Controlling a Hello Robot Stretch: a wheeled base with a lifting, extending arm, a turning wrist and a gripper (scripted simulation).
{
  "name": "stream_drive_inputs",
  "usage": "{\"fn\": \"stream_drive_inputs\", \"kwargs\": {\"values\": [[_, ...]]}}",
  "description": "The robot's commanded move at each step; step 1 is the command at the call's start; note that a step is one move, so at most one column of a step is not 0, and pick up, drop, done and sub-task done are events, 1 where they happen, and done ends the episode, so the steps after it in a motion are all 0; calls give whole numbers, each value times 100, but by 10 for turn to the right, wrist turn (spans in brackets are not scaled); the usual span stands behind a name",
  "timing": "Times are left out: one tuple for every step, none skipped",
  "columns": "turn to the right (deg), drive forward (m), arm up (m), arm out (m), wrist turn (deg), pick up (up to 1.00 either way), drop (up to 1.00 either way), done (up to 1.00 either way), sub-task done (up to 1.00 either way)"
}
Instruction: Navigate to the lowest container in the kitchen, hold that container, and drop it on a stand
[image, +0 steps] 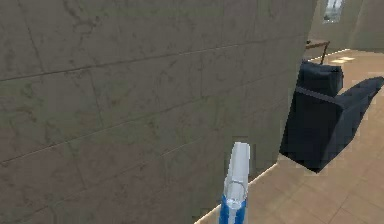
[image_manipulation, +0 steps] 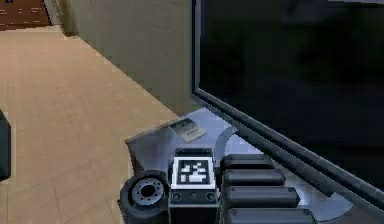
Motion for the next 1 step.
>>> {"fn": "stream_drive_inputs", "kwargs": {"values": [[0, 35, 0, 0, 0, 0, 0, 0, 0]]}}
